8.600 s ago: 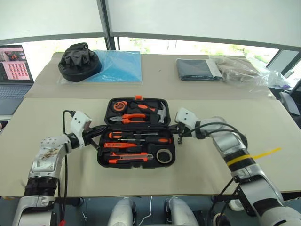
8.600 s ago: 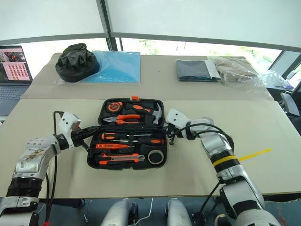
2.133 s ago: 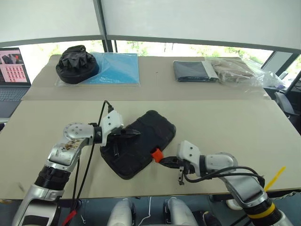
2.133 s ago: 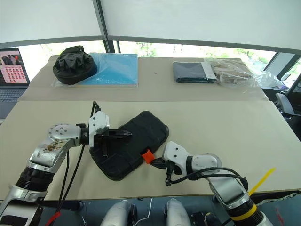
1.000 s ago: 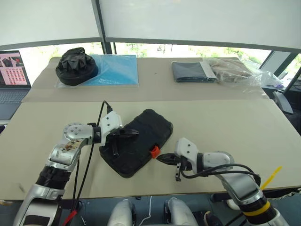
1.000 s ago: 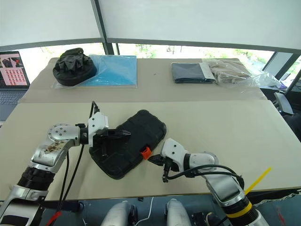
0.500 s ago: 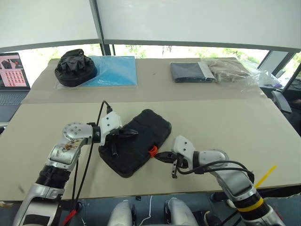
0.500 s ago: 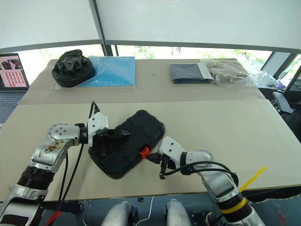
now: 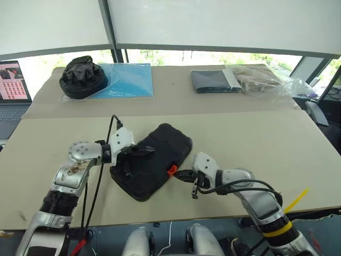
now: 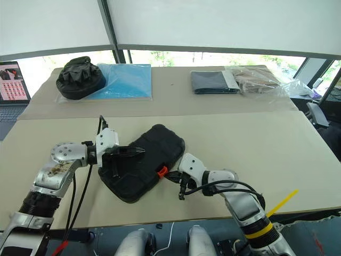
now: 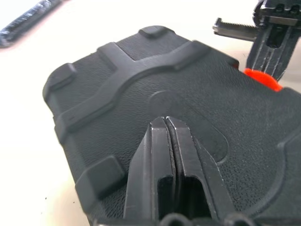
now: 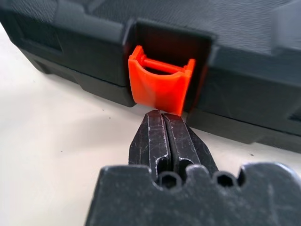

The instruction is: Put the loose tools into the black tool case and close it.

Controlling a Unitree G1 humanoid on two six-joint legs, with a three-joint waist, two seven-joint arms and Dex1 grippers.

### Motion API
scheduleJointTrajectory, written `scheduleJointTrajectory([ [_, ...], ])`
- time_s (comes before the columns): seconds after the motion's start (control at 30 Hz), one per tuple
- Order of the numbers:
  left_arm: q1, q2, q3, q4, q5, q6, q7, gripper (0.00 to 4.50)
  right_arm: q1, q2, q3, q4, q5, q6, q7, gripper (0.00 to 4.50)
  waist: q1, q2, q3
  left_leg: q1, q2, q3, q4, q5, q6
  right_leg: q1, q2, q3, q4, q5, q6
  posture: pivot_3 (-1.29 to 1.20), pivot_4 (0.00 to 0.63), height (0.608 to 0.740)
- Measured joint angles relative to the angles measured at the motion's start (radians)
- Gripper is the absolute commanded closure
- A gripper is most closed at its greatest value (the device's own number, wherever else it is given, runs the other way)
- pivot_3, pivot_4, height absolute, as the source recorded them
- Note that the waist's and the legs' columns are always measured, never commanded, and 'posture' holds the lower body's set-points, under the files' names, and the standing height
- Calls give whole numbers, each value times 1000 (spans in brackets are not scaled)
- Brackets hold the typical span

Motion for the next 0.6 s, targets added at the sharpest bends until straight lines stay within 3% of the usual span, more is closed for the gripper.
scheduleJointTrajectory([
  [0.17,191,95,171,-71,-80,11,8,1525,99,-104,-163,-81,88,-53,52,1935,-5,0,0,3,0,1,-7,0,0,0,-1,2,-2,-1,-2,0,150,740],
  [0.27,310,161,296,-121,-123,31,13,653,158,-149,-248,-47,105,-183,109,983,-1,1,1,3,0,2,-9,0,0,-1,-1,3,-3,-2,-1,0,150,740],
  [0.3,349,169,332,-122,-123,21,22,164,161,-153,-271,-25,110,-242,137,595,1,2,1,3,0,3,-9,0,0,-1,-2,3,-3,-3,0,0,150,740],
  [0.37,440,166,404,-123,-90,-45,66,0,166,-152,-332,52,147,-376,204,23,3,2,1,4,0,3,-9,-1,0,1,-2,3,-5,-4,2,0,150,740],
  [0.47,565,140,431,-62,-27,-105,102,0,150,-171,-381,167,175,-446,247,23,5,-1,4,2,0,4,-9,-1,0,-2,-2,4,-5,-4,-2,0,150,740],
  [0.6,606,110,434,-52,-11,-165,138,0,106,-181,-400,277,175,-531,288,23,26,-9,7,-1,0,3,-9,0,-1,-5,-4,2,-5,-2,-11,0,150,740],
])
